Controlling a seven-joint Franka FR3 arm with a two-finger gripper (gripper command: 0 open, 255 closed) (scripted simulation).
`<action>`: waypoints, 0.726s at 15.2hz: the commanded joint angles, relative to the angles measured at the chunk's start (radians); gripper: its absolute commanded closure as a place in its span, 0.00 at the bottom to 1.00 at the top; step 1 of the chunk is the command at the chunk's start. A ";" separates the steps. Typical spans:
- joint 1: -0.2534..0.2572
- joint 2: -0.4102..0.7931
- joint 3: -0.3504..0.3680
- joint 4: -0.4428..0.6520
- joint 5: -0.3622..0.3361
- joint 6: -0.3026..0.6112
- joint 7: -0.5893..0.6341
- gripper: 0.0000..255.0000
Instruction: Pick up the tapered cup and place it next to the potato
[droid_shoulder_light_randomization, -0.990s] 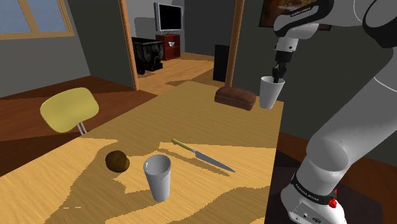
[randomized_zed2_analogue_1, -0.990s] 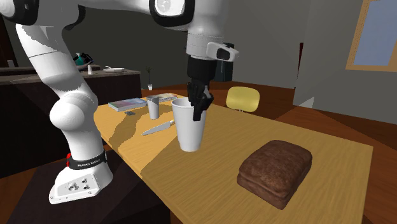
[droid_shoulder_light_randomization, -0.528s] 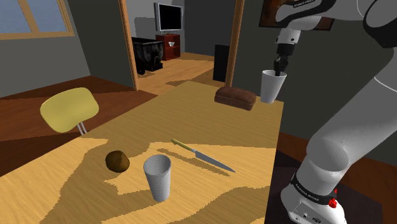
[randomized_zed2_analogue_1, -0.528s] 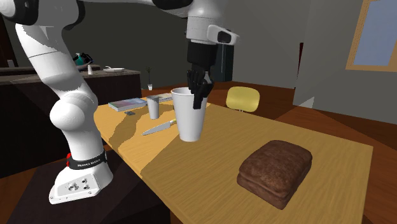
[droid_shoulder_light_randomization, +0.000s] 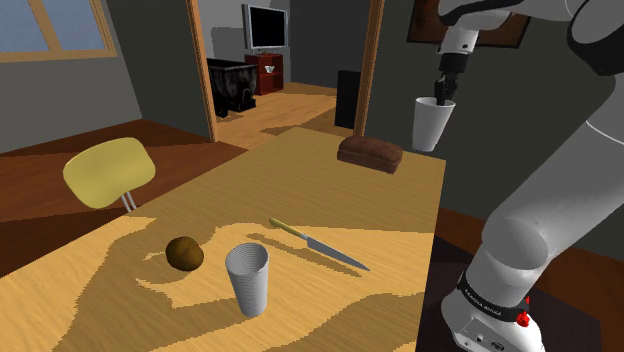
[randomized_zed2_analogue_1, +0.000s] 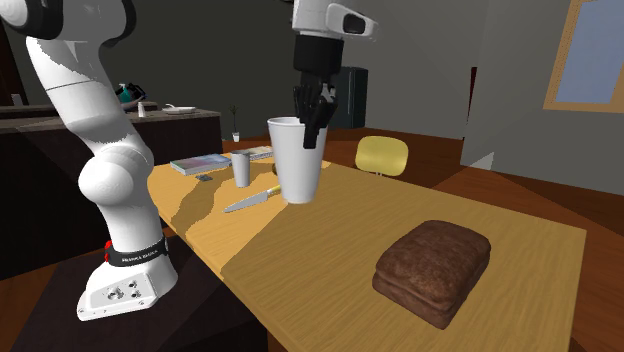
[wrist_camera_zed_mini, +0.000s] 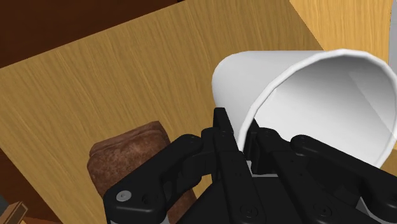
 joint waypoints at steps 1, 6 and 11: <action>0.001 0.004 0.000 0.033 0.002 -0.030 -0.001 1.00; 0.023 -0.061 0.063 -0.011 -0.005 -0.043 0.090 1.00; 0.056 -0.149 0.164 -0.103 0.004 -0.032 0.232 1.00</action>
